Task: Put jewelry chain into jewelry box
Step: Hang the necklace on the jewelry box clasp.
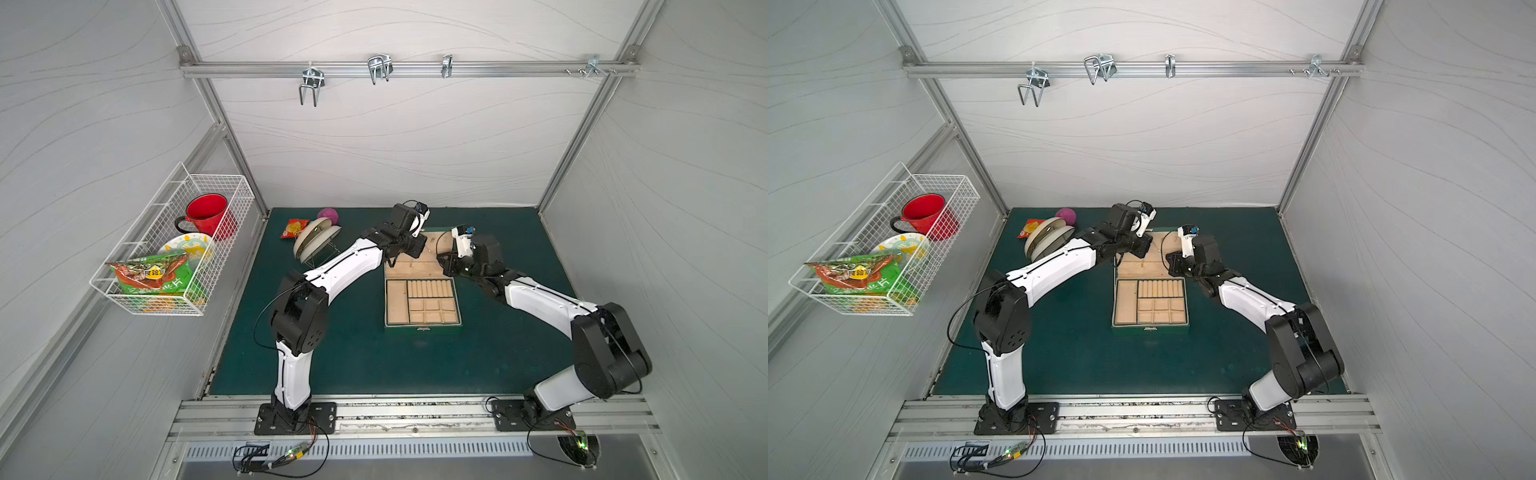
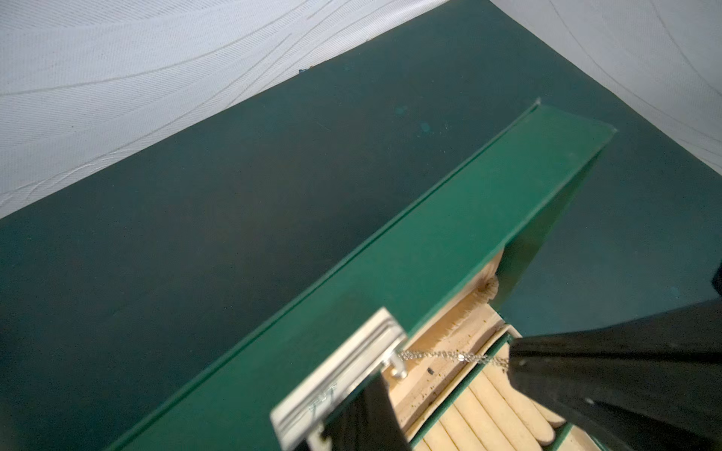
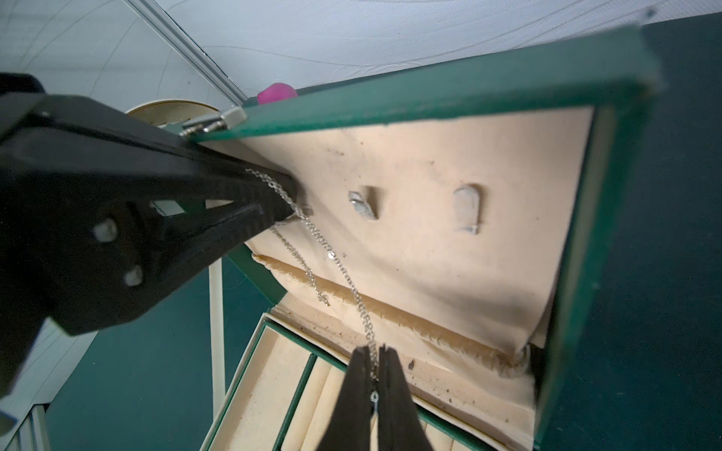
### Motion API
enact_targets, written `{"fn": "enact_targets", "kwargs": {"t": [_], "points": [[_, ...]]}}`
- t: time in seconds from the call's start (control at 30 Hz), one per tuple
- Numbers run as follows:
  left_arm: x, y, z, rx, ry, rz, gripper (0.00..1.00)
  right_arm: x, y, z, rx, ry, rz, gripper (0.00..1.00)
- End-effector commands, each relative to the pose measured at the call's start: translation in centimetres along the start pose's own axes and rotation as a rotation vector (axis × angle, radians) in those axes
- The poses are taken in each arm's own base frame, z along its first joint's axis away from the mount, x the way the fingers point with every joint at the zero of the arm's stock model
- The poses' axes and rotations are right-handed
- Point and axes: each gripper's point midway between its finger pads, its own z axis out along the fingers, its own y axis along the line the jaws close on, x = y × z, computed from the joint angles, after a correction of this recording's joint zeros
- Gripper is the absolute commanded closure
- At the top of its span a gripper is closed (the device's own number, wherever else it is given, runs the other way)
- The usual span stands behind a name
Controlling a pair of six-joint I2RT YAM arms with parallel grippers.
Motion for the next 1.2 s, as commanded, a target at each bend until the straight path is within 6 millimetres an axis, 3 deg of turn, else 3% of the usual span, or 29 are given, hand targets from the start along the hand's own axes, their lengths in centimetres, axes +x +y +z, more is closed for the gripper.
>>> {"fn": "enact_targets", "kwargs": {"t": [0.0, 0.73, 1.17], "points": [[-1.7, 0.1, 0.1, -0.02, -0.041, 0.001, 0.92, 0.8, -0.1, 0.5, 0.004, 0.009, 0.004, 1.0], [-1.7, 0.4, -0.4, -0.045, -0.045, -0.004, 0.81, 1.5, -0.2, 1.2, 0.008, 0.026, 0.003, 1.0], [-2.6, -0.9, -3.6, 0.012, -0.111, -0.009, 0.71, 2.0, 0.5, 1.7, -0.033, 0.047, 0.001, 1.0]]}}
